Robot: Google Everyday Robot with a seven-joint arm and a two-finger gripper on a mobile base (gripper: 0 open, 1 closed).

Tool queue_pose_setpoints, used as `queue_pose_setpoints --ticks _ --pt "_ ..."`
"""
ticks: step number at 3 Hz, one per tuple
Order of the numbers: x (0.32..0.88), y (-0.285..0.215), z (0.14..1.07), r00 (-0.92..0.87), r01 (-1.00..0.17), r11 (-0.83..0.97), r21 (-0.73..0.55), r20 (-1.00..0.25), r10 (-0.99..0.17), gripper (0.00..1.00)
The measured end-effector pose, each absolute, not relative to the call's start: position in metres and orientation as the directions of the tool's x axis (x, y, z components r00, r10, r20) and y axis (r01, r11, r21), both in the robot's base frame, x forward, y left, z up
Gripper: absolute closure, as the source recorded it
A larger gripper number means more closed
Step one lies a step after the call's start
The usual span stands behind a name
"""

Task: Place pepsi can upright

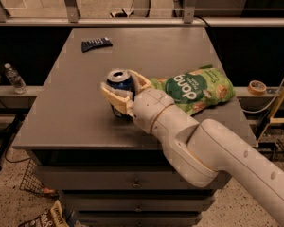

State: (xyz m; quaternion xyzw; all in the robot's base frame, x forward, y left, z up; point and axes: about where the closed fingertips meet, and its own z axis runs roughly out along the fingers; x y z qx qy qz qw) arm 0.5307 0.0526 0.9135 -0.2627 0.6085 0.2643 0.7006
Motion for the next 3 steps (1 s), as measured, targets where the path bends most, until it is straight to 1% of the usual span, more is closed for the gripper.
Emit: queue_pose_setpoints --ticks 1,2,3 --pt "0.5305 0.0536 0.9139 0.120 -0.691 0.721 -0.047 -0.991 0.051 0.13" --pt "0.5303 0.0546 0.9144 0.121 -0.692 0.720 -0.048 -0.991 0.050 0.00" --pt "0.5303 0.0546 0.9144 0.121 -0.692 0.720 -0.048 -0.991 0.050 0.00"
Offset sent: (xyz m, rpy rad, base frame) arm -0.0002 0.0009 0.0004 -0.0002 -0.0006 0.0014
